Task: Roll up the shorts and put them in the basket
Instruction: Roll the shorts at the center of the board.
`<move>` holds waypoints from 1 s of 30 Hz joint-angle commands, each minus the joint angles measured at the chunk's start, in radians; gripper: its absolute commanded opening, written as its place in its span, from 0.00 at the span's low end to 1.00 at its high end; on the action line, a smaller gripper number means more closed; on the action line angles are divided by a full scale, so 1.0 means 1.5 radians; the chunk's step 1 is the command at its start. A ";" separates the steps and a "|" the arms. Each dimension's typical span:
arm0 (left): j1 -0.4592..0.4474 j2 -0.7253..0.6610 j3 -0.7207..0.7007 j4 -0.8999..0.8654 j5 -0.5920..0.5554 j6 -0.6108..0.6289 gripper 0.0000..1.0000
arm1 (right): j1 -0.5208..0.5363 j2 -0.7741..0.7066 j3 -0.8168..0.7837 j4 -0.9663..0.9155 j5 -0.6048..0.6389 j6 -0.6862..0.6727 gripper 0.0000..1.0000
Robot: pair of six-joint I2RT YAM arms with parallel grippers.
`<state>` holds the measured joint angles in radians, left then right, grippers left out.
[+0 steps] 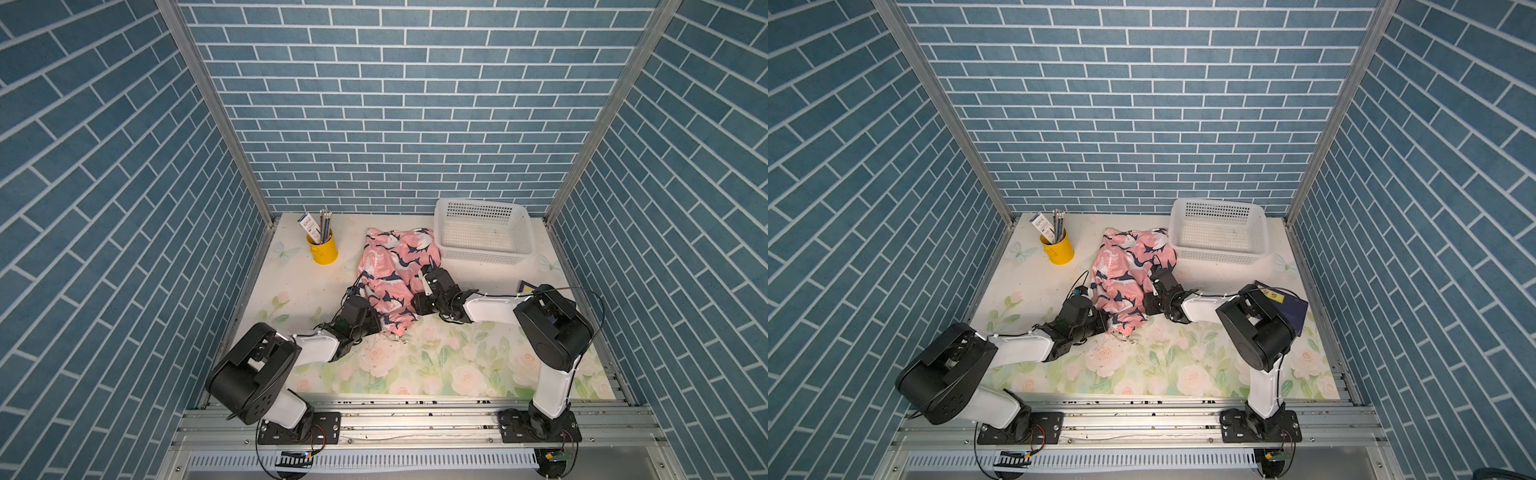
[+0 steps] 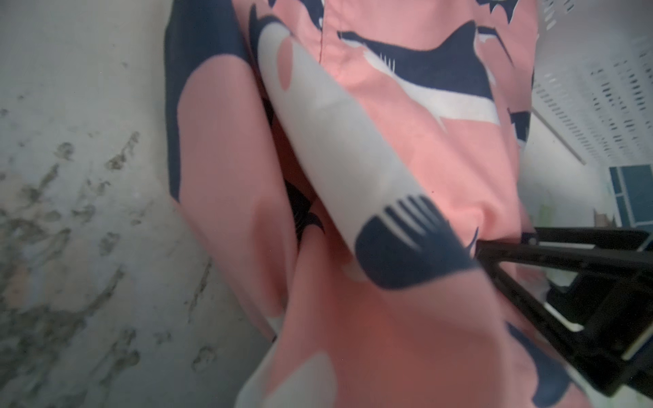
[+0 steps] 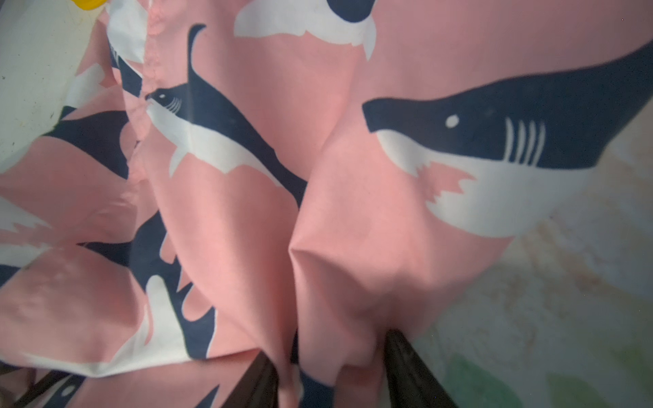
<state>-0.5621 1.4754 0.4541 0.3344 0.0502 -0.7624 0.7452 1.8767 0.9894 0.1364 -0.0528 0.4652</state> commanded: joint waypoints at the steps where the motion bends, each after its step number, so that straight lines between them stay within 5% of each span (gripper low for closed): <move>1: -0.003 -0.038 0.034 -0.165 -0.004 0.014 0.00 | -0.003 -0.026 -0.030 -0.079 0.019 -0.071 0.52; 10: -0.002 -0.039 0.091 -0.277 -0.010 0.022 0.00 | 0.059 -0.182 -0.109 -0.037 0.128 -0.221 0.67; 15: -0.001 -0.007 0.121 -0.280 0.023 0.023 0.00 | 0.141 -0.270 -0.176 0.031 0.176 -0.329 0.96; 22: 0.003 0.009 0.163 -0.331 0.049 0.041 0.00 | 0.241 -0.405 -0.331 0.188 0.109 -0.562 0.97; 30: 0.010 0.007 0.180 -0.344 0.075 0.050 0.00 | 0.278 -0.319 -0.324 0.236 0.164 -0.753 0.98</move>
<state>-0.5529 1.4853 0.7052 -0.1463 0.1352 -0.7094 1.1519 1.3472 0.4892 0.4183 0.1600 -0.4862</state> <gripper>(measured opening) 0.094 0.978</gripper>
